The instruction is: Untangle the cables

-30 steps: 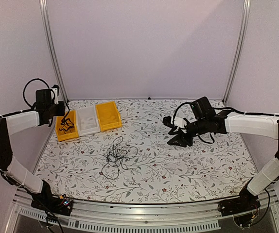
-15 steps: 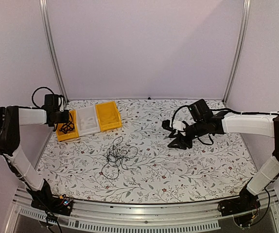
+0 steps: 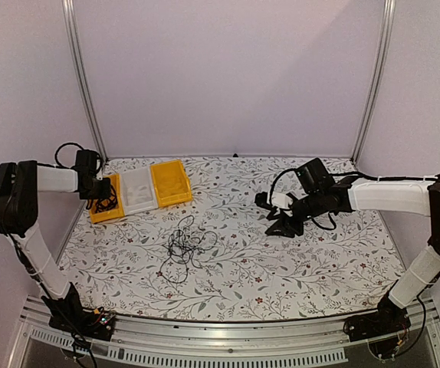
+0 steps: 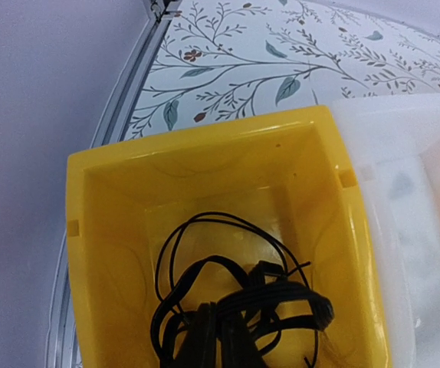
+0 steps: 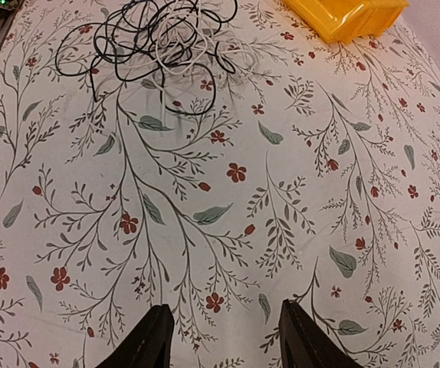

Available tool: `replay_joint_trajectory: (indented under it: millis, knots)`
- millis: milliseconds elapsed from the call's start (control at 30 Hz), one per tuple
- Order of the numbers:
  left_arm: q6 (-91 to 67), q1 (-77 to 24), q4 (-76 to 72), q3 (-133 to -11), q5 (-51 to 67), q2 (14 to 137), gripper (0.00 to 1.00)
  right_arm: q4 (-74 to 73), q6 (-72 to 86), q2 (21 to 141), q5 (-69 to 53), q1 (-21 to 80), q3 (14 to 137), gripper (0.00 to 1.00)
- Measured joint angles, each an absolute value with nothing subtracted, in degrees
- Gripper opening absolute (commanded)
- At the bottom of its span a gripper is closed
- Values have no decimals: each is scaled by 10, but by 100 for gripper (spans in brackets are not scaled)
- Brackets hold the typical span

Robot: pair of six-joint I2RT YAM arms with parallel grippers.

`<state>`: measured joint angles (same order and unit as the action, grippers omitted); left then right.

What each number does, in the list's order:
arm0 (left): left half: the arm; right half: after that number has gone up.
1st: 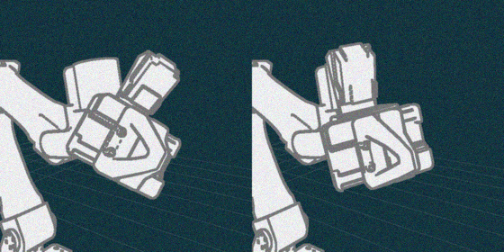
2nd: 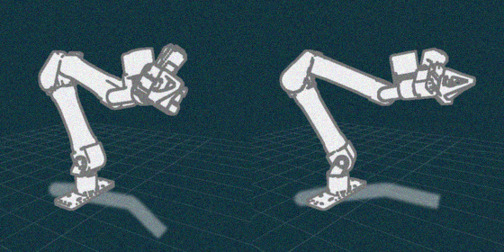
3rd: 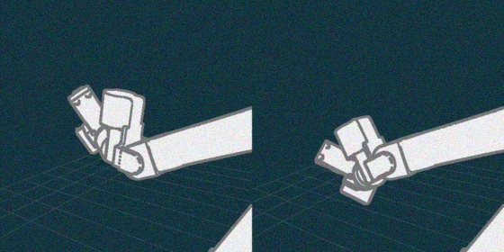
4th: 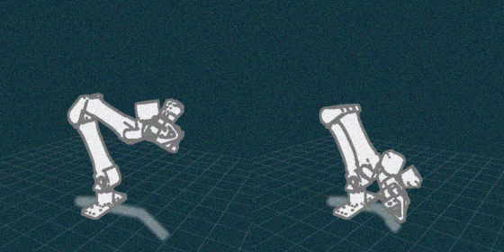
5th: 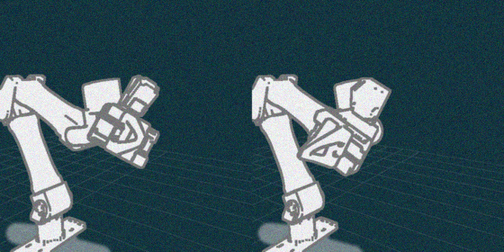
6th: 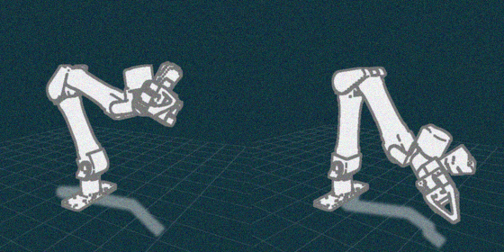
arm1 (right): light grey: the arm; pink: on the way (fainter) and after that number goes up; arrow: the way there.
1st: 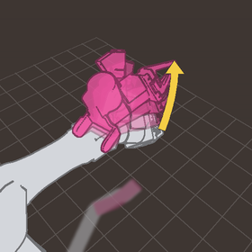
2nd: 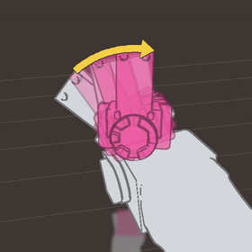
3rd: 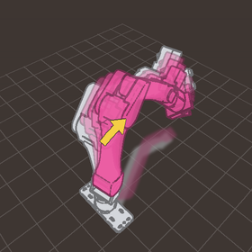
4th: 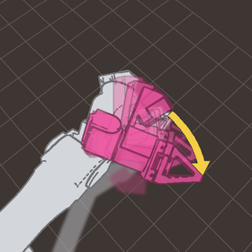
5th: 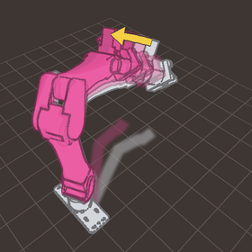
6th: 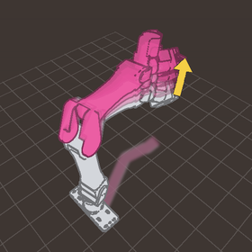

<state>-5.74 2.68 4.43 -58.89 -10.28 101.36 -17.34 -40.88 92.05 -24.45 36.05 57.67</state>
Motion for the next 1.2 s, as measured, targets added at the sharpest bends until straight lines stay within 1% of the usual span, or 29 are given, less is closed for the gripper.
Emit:
replay_joint_trajectory:
  millis: [133, 167, 233, 267, 300, 400, 467, 567, 733, 833, 900, 967, 1067, 1200]
  knots:
    - [-58, 27, 54, -592, -105, 1014, 0, -176, -412, 922, -240, 363, 577, 51]
    - [-59, 27, 60, -596, -105, 1014, 5, -177, -413, 923, -239, 364, 577, 51]
    - [-59, 27, 68, -603, -105, 1014, 18, -178, -414, 924, -237, 366, 577, 51]
    - [-60, 27, 71, -607, -106, 1014, 26, -179, -415, 924, -236, 367, 577, 52]
    - [-60, 27, 74, -610, -108, 1013, 32, -180, -415, 924, -236, 368, 577, 52]
    - [-61, 27, 84, -610, -119, 1002, 43, -180, -415, 925, -234, 368, 577, 52]
    - [-62, 27, 93, -609, -127, 987, 47, -181, -415, 925, -232, 368, 577, 52]
    - [-60, 27, 107, -609, -134, 949, 51, -181, -416, 927, -230, 369, 577, 52]
    - [-71, 27, 132, -609, -136, 860, 51, -183, -416, 927, -230, 371, 577, 52]
    - [-85, 25, 134, -598, -94, 794, 51, -182, -416, 927, -227, 371, 577, 52]
    - [-89, 9, 116, -568, -55, 738, 52, -182, -414, 927, -225, 371, 579, 52]
    - [-90, -30, 102, -533, -23, 680, 53, -186, -409, 927, -225, 371, 588, 52]
    - [-95, -131, 69, -485, 23, 606, 54, -199, -396, 926, -233, 371, 623, 52]
    - [-109, -238, 32, -454, 47, 582, 56, -225, -381, 928, -260, 371, 704, 52]
